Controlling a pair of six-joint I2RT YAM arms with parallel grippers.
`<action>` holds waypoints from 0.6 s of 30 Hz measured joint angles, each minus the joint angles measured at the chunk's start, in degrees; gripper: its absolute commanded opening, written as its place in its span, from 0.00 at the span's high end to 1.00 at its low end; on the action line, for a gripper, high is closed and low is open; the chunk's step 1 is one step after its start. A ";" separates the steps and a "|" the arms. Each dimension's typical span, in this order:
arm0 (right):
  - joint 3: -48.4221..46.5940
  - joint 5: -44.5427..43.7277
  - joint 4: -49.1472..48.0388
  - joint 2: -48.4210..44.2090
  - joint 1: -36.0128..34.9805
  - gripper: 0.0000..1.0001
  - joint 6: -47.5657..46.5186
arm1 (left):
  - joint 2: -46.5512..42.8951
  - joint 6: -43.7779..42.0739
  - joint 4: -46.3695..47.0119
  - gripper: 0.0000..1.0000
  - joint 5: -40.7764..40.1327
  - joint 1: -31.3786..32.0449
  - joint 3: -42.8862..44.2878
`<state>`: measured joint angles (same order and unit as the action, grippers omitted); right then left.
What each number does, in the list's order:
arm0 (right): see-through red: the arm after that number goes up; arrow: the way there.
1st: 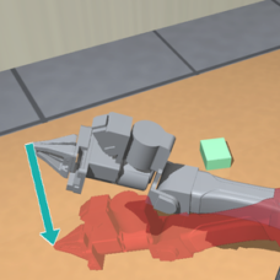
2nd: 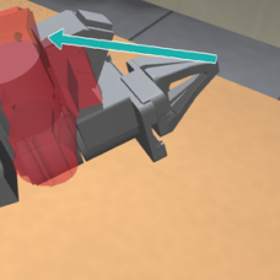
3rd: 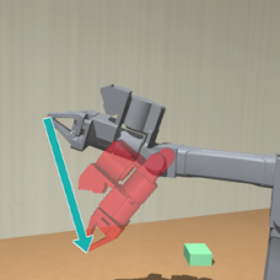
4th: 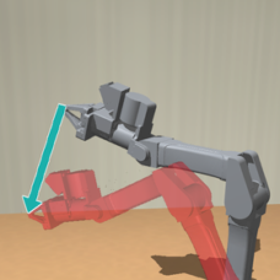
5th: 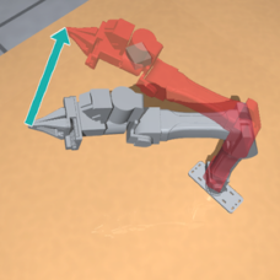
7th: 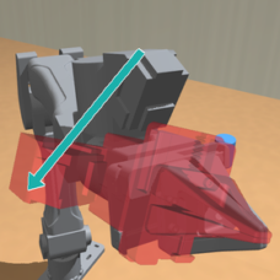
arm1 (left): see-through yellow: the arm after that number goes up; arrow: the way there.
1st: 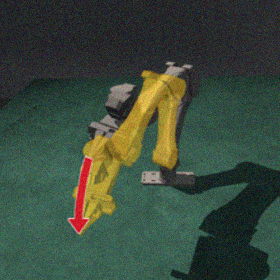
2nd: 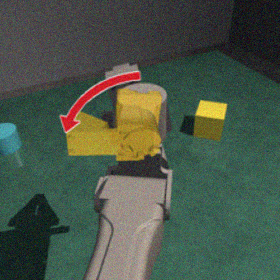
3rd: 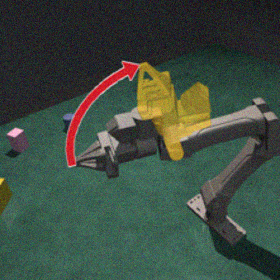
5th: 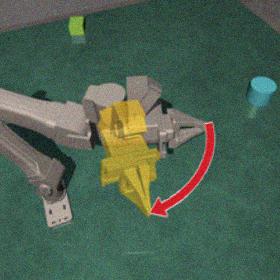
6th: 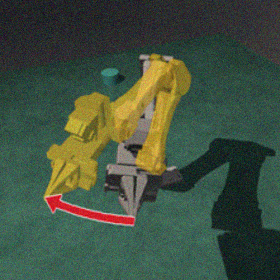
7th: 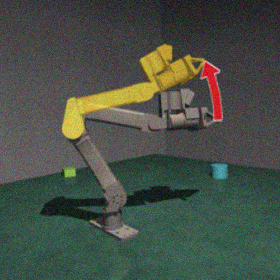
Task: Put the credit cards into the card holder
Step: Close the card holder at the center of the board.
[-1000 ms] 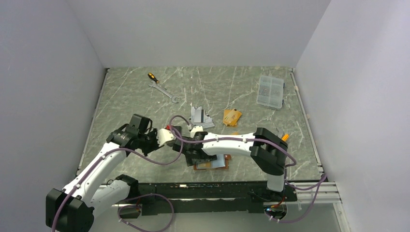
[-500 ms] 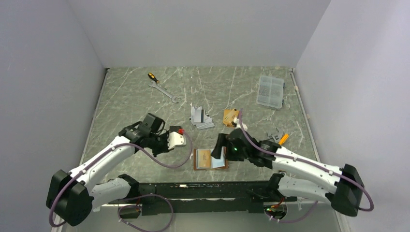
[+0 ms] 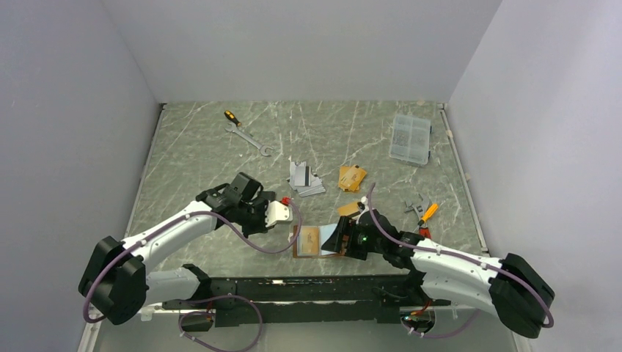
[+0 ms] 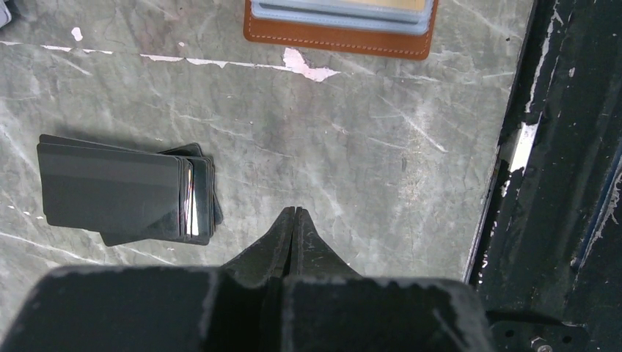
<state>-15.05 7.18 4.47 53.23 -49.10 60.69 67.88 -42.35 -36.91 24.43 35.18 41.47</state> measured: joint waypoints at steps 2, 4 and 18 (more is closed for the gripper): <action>0.81 0.68 -3.61 1.66 0.00 0.32 0.52 | 0.37 0.09 0.46 1.00 0.17 0.00 0.02; 1.14 0.85 -6.51 3.61 0.00 0.44 0.96 | 0.98 0.11 0.83 1.00 0.33 0.00 0.02; -2.29 -3.04 -6.56 3.85 -1.49 1.00 -2.78 | 2.49 1.05 0.74 1.00 5.42 -3.52 2.25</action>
<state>-17.34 4.14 -2.09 57.08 -50.59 57.91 70.37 -41.30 -36.16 29.85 31.66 43.72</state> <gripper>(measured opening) 0.019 0.008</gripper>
